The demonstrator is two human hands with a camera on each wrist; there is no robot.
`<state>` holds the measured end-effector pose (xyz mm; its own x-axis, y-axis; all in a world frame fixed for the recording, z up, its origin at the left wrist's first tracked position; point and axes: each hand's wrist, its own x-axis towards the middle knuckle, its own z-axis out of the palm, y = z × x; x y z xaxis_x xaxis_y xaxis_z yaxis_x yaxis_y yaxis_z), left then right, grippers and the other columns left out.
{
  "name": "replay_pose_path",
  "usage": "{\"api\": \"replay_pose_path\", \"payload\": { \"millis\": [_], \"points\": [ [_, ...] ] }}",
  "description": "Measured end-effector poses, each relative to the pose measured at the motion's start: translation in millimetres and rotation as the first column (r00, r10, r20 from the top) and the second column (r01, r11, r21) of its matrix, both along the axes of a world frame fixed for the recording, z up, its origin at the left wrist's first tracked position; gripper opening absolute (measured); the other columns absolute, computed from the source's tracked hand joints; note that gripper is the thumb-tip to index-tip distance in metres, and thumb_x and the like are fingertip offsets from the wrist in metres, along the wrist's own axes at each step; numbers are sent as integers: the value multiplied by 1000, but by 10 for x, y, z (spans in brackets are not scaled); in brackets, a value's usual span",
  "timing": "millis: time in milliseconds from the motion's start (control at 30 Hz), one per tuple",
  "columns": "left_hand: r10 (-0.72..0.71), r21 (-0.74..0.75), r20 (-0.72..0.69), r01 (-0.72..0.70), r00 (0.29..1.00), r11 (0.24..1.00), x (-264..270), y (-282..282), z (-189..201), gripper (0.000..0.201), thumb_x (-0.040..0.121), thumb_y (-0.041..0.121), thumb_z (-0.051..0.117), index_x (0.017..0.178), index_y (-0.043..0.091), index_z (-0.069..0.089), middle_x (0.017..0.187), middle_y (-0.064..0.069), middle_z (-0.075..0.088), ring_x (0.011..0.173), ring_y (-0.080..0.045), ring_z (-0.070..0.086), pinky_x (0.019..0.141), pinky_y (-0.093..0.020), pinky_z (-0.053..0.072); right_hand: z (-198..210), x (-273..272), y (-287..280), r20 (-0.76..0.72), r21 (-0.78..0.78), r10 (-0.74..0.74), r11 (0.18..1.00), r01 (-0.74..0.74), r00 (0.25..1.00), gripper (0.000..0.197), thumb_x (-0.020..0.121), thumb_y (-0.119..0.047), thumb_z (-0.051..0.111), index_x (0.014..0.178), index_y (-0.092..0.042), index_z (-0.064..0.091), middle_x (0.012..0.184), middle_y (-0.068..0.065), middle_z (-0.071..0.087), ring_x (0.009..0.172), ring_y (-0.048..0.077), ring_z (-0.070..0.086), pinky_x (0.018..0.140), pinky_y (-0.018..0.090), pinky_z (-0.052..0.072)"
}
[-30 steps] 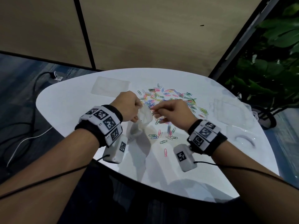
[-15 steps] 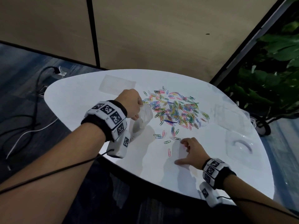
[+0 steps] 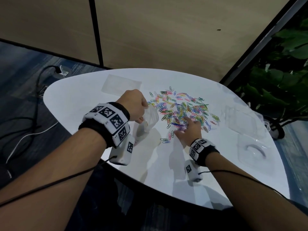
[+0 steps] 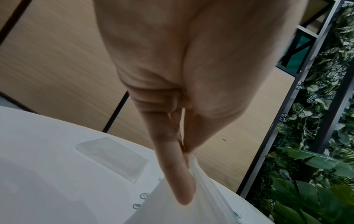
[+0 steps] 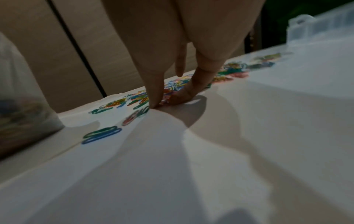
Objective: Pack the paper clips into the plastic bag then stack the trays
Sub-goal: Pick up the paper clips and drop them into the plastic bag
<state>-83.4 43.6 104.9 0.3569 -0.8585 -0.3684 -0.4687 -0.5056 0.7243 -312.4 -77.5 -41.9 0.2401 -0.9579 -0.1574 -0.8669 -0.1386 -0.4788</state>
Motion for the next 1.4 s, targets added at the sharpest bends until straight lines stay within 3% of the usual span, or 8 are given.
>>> {"api": "replay_pose_path", "payload": {
  "millis": [133,267,633,800,1100,1200,1267,1400],
  "points": [
    [5,-4,12,-5,1000,1000,-3,-9,-2,32,99,-4,45,122,6,65,75,-13,71,57,-15,70,55,-19,59,16,130,-174,-243,-73,233,964,-257,942,52,89,-15,63,139,-24,52,151,15,32,114,32,57,100,33,46],
    [11,-3,18,-11,1000,1000,-22,-18,8,34,98,-5,44,121,6,66,74,-14,71,58,-16,70,55,-19,59,32,209,-272,-325,-96,330,921,-378,886,26,91,-5,55,110,-9,72,105,17,65,94,34,64,78,32,51],
    [-14,17,20,14,1000,1000,-164,-79,39,32,97,-6,45,121,3,65,72,-13,69,56,-17,69,69,-31,63,308,-135,-699,60,364,-110,928,81,992,30,75,-29,79,101,-15,77,96,0,76,88,17,72,83,31,59],
    [-15,33,17,15,1000,999,-204,-91,59,30,98,-2,46,122,4,64,72,-15,70,70,-28,76,75,-39,64,765,14,-550,612,715,-566,695,-80,553,29,84,-3,72,110,8,66,106,19,72,90,21,74,71,20,59],
    [-22,26,31,21,999,999,-248,-115,24,23,95,-2,55,113,3,69,74,-16,72,72,-31,76,76,-42,64,1140,618,310,745,549,-156,695,-465,648,20,90,1,63,107,11,66,95,18,72,84,19,72,81,22,58],
    [-43,33,28,42,999,999,-247,-113,13,24,94,-3,55,112,4,70,80,-17,74,73,-32,77,77,-43,64,1064,666,420,476,110,364,878,-465,800,8,81,-1,71,86,-4,76,78,13,75,68,18,71,72,26,60],
    [-66,45,18,65,998,997,-247,-105,26,26,94,-4,52,112,4,69,78,-18,74,73,-31,77,78,-42,64,1068,702,445,186,-114,578,816,-567,794,13,79,-7,67,71,-13,75,61,1,70,55,12,63,60,27,50],
    [-66,40,20,65,998,997,-263,-102,49,25,96,-3,52,113,2,70,78,-18,74,74,-30,77,77,-41,64,1136,674,413,89,-21,681,731,-682,727,13,89,-18,62,91,-19,76,79,-9,73,63,5,68,66,22,52]
  ]
}}
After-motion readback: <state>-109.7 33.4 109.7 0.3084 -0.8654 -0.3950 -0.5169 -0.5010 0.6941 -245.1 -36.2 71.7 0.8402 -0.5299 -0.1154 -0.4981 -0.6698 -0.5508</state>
